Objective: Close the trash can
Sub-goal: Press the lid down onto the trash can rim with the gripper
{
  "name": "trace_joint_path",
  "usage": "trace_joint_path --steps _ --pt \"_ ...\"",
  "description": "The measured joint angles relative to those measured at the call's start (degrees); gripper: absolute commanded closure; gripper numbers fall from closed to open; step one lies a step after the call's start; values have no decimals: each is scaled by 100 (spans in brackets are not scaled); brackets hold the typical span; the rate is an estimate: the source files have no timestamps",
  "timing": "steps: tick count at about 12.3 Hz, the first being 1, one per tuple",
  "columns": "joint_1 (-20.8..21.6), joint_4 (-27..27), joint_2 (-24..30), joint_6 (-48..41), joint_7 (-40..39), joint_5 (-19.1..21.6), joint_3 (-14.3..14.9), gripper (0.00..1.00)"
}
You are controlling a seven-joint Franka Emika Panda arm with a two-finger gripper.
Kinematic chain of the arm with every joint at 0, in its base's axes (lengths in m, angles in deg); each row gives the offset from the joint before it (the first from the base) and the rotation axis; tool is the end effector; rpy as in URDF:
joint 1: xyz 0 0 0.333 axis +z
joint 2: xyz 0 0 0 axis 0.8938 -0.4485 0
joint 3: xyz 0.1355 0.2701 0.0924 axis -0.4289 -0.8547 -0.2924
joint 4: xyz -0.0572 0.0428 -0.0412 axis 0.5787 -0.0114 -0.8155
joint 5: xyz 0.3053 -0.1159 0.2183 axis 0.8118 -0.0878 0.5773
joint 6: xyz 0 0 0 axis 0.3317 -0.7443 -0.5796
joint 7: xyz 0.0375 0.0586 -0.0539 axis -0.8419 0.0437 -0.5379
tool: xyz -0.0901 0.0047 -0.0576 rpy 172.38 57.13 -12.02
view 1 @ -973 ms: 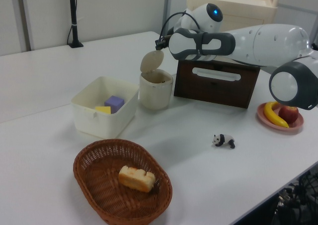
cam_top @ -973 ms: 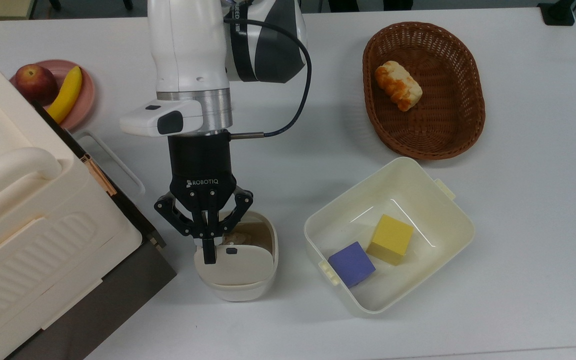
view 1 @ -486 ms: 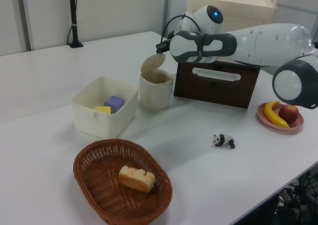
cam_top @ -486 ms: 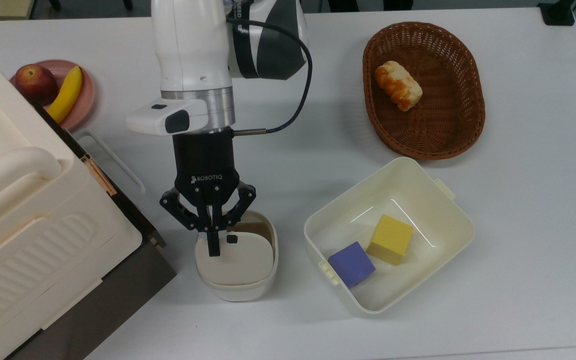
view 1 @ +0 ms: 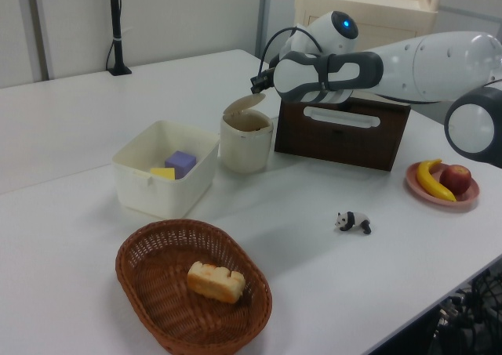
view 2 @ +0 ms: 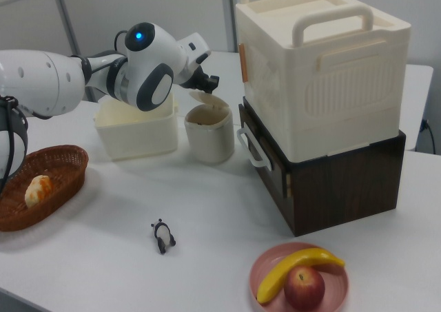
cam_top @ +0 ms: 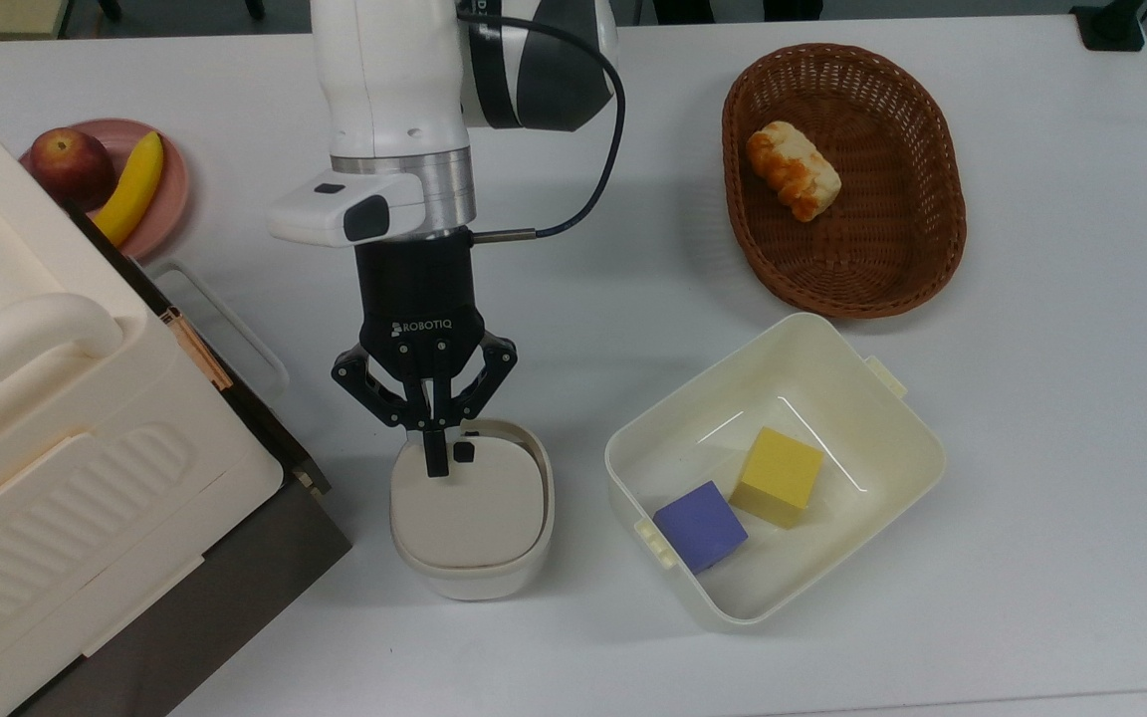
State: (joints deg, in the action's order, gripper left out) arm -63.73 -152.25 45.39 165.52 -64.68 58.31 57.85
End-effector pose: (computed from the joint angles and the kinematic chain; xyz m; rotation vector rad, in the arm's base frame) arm 0.7384 -0.0072 0.4673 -2.8693 -0.1940 -1.2218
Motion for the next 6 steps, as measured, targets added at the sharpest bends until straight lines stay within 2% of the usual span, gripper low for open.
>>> trace_joint_path --steps 6 --pt "0 -329 9 0 -90 0 0 100"
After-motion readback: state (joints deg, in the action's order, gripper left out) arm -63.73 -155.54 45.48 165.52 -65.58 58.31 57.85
